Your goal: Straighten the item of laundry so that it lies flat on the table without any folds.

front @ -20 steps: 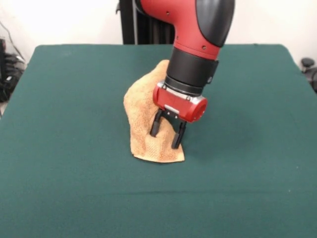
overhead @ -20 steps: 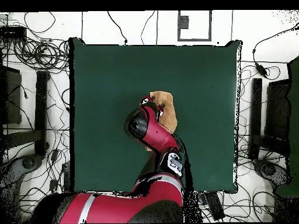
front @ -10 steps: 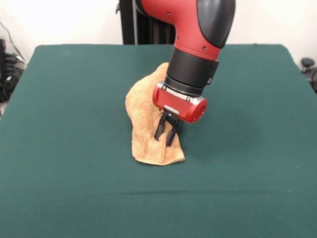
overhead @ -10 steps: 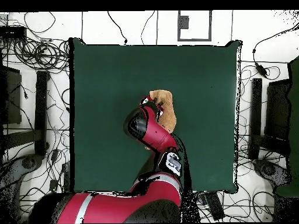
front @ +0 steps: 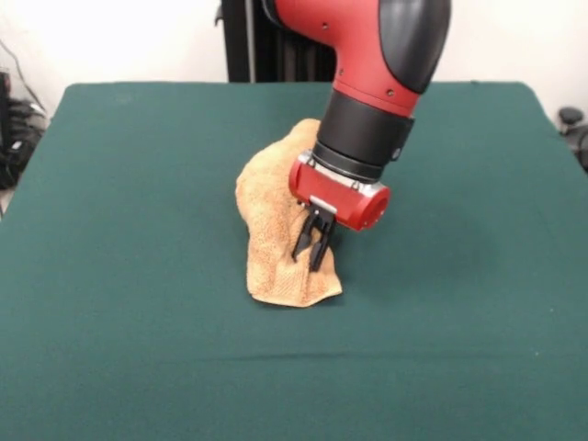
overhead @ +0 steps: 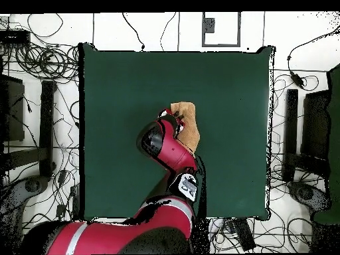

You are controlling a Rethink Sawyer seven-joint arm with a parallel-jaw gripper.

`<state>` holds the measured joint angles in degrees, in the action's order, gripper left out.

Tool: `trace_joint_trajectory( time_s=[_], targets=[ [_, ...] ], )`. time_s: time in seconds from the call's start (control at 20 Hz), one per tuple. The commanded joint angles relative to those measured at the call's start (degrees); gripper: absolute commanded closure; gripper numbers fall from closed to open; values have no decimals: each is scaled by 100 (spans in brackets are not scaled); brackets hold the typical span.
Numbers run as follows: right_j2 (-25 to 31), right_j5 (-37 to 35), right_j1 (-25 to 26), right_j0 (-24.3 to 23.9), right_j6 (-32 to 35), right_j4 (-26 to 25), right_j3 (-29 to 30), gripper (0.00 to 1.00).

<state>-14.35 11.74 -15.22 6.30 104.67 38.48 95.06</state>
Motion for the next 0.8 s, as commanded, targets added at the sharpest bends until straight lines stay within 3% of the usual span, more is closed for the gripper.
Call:
trace_joint_trajectory(
  time_s=[0.05, 0.3, 0.5, 0.8],
  targets=[
    [672, -627, 129, 145, 1226, 260, -113, 100],
    [1034, -912, -825, -63, 1307, -169, 637, 100],
    [1087, -1777, -1512, -56, 1204, -148, 1000, 100],
    [1393, -2052, -1894, -283, 1172, -131, 1310, 100]
  ],
)
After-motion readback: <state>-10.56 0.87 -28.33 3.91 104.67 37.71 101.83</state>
